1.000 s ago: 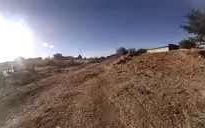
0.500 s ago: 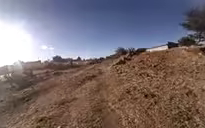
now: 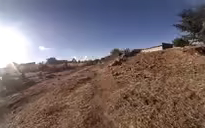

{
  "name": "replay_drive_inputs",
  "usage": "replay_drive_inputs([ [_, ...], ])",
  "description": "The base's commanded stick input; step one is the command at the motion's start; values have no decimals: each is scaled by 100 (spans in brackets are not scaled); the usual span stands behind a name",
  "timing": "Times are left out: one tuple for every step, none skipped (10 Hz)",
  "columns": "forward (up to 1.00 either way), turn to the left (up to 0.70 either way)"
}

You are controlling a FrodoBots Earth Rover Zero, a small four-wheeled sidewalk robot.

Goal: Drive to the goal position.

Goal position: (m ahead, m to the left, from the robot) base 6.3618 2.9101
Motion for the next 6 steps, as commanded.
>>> replay_drive_inputs([
  [50,0],
  [50,0],
  [50,0],
  [50,0],
  [50,0],
  [50,0],
])
